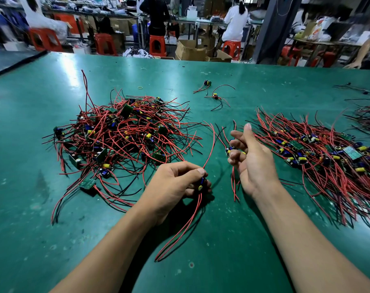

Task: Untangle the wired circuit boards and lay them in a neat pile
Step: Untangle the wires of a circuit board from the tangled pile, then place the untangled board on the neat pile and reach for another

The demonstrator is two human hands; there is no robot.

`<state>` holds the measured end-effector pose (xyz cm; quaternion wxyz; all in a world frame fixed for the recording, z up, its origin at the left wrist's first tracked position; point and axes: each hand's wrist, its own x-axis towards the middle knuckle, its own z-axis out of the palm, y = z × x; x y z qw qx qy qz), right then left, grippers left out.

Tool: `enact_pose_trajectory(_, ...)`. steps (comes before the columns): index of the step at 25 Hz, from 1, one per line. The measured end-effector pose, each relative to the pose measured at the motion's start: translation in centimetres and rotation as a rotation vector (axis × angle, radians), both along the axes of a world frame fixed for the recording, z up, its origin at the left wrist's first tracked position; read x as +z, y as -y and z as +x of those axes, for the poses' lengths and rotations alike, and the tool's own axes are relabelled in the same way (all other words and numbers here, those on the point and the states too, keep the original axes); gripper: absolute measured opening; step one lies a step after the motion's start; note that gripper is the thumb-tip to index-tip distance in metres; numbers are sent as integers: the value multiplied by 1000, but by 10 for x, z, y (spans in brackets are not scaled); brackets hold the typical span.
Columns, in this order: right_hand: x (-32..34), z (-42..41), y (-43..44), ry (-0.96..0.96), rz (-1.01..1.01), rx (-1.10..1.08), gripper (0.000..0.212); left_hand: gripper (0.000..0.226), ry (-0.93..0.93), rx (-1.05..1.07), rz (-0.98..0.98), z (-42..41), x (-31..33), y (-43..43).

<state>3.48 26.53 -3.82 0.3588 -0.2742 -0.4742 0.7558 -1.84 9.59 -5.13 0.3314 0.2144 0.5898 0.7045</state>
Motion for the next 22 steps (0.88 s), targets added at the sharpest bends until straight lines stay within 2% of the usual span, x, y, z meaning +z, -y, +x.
enact_pose_trajectory(5,-1,-1,3,50,35,26,34,17,3,15,-22,0,2,-1)
enact_pose_trajectory(9,3,1,9,74,138,55,31,35,154,41,35,0,6,-1)
enact_pose_trajectory(12,7,5,23,211,497,241,34,56,362,58,139,-2,10,-3)
enact_pose_trajectory(14,3,6,36,418,850,367,36,59,415,73,174,-6,10,-3)
enact_pose_trajectory(16,-3,4,44,517,1039,383,32,60,416,87,178,-8,9,-3)
enact_pose_trajectory(18,-5,4,40,473,1014,278,27,56,399,100,180,-7,8,-4)
enact_pose_trajectory(20,-4,4,27,438,911,86,27,46,353,147,141,-2,8,-7)
enact_pose_trajectory(22,-3,6,12,447,865,-49,26,37,203,193,60,4,9,-8)
